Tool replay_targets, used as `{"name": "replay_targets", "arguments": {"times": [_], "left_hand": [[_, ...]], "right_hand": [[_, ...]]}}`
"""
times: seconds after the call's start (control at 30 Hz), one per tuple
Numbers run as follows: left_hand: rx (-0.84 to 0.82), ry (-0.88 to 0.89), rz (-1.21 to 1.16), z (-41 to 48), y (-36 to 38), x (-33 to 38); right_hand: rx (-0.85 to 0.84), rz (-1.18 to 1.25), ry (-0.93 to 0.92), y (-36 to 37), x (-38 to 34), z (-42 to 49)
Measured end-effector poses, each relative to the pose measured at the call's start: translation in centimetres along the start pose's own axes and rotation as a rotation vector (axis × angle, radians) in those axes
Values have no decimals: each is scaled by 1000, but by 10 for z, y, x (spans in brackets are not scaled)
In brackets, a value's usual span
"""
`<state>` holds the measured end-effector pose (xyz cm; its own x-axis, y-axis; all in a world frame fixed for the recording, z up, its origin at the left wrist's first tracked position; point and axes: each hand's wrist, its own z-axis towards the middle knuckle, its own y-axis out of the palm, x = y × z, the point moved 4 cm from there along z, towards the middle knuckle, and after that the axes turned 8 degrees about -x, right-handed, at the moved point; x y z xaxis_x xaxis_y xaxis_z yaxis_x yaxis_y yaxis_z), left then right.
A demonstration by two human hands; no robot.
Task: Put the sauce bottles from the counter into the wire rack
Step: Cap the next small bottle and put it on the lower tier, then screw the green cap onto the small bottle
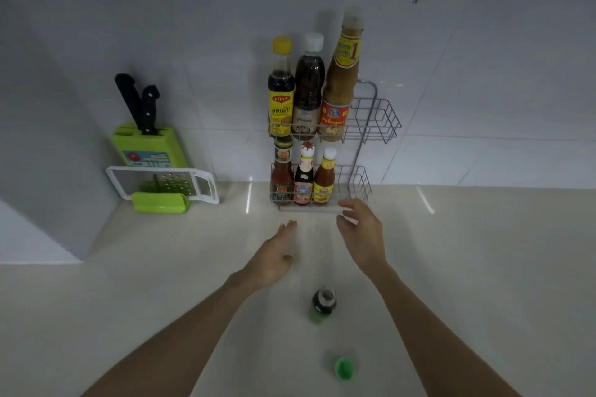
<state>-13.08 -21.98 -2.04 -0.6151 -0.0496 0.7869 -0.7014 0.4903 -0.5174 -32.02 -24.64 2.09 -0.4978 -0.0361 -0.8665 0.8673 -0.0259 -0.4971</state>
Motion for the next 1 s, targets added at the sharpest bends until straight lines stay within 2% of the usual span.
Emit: {"name": "replay_targets", "arguments": {"times": [0.1,0.27,0.43,0.5,0.6,0.67,0.73,0.87,0.93,1.0], "left_hand": [[-20,6,-13,-29,28,-14],[-45,3,-89,-60,82,-30],[-64,-26,-224,-56,105,-29],[-36,-32,-257,-51,108,-23],[-17,-32,-313,-48,114,-16],[45,-50,-256,-46,117,-14],[133,-41,-191,-47,115,-14],[166,2,-195,-54,118,-4],[178,12,-219,-57,117,1],[184,25,-249,-60,114,9]], "right_hand": [[-59,-152,3,-1,25,-61],[-394,-375,25,9,71,-153],[-662,-557,22,29,96,-194],[-662,-623,17,33,102,-197],[-577,-650,-96,37,104,-196],[-528,-553,-103,31,102,-193],[-410,-398,-114,18,92,-183],[-238,-163,-29,-17,52,-152],[-229,-158,-61,-33,25,-134],[-283,-244,-184,-46,-3,-121]]}}
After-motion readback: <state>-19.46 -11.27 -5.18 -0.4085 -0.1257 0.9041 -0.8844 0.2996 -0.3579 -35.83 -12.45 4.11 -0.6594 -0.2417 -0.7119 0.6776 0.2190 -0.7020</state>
